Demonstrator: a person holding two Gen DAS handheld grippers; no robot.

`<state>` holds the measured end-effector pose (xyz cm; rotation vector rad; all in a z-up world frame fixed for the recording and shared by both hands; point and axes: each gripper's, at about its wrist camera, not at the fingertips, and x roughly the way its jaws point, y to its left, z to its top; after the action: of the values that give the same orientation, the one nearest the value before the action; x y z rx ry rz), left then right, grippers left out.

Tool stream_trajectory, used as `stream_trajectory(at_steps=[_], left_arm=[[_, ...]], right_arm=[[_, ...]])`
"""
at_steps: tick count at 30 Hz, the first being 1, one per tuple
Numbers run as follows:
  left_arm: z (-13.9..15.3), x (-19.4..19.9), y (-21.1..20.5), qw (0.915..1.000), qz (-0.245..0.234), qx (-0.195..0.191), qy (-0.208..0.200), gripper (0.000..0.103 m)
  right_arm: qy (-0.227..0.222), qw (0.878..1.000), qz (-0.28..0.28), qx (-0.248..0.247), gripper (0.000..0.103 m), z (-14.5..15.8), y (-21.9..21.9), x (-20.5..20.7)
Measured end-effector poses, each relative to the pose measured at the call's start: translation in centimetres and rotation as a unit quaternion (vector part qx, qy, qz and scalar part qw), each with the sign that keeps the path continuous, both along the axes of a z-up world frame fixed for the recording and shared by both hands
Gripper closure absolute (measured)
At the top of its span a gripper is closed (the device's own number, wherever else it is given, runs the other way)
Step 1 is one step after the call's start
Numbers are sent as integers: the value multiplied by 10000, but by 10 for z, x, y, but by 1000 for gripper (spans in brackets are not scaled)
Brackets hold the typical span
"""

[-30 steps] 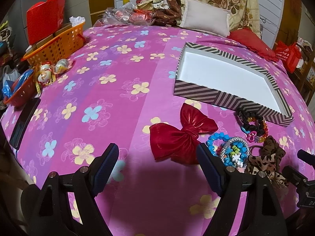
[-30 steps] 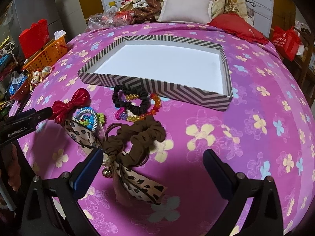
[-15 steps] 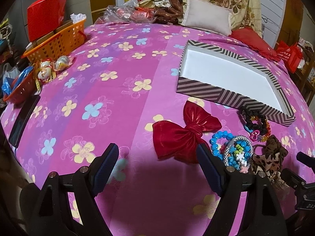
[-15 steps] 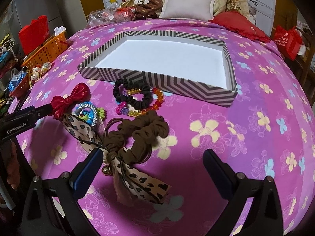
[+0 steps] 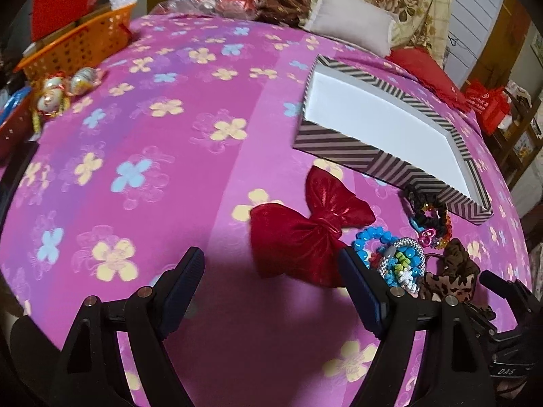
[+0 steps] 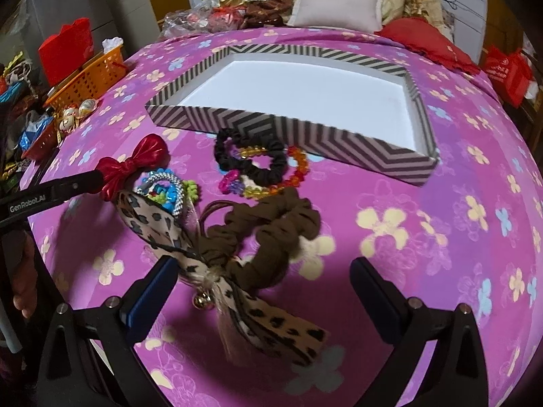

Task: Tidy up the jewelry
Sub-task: 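Close left gripper on red bow while right gripper grasps leopard bow and scrunchie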

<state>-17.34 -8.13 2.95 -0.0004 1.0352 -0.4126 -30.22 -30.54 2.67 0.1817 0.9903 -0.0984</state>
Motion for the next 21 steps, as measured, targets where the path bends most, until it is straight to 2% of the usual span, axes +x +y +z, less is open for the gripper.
stream_trajectory(at_steps=[4, 6, 7, 8, 9, 10, 11, 12, 13, 15, 17, 21], left_arm=[[-5, 5, -9, 9999, -69, 70, 64, 45], [-8, 8, -14, 9998, -135, 117, 108, 46], [-9, 8, -16, 9997, -163, 104, 122, 54], [-10, 7, -17, 9997, -190, 94, 110, 58], [-9, 6, -19, 9997, -209, 151, 8, 69], [-9, 5, -21, 9995, -277, 149, -17, 82], [-9, 5, -22, 9994, -333, 90, -20, 87], [-9, 5, -22, 9993, -368, 33, -8, 98], [-9, 5, -23, 9991, -414, -37, 37, 103], [-8, 4, -23, 9991, -424, -35, 46, 103], [-5, 1, -23, 9991, -421, 10, -49, 103], [9, -3, -19, 9989, -419, -88, -201, 103]], right_arm=[[-15, 10000, 66, 71, 4, -3, 0, 5], [-52, 9998, 163, 71, 15, -3, 2, 5], [-73, 9997, 199, 85, 19, -4, 2, 5], [-88, 9996, 228, 120, 29, -5, 2, 5], [-100, 9994, 268, 212, 39, -7, 2, 5], [-168, 9991, 288, 245, 39, -7, 2, 3], [-211, 9988, 344, 276, 47, -7, 2, 3], [-234, 9984, 403, 334, 56, -8, 3, 2], [-259, 9981, 435, 363, 59, -7, 3, 2], [-333, 9976, 494, 342, 72, -4, 6, -1], [-393, 9972, 563, 300, 78, 1, 9, -3], [-568, 9960, 669, 173, 80, 16, 11, -9]])
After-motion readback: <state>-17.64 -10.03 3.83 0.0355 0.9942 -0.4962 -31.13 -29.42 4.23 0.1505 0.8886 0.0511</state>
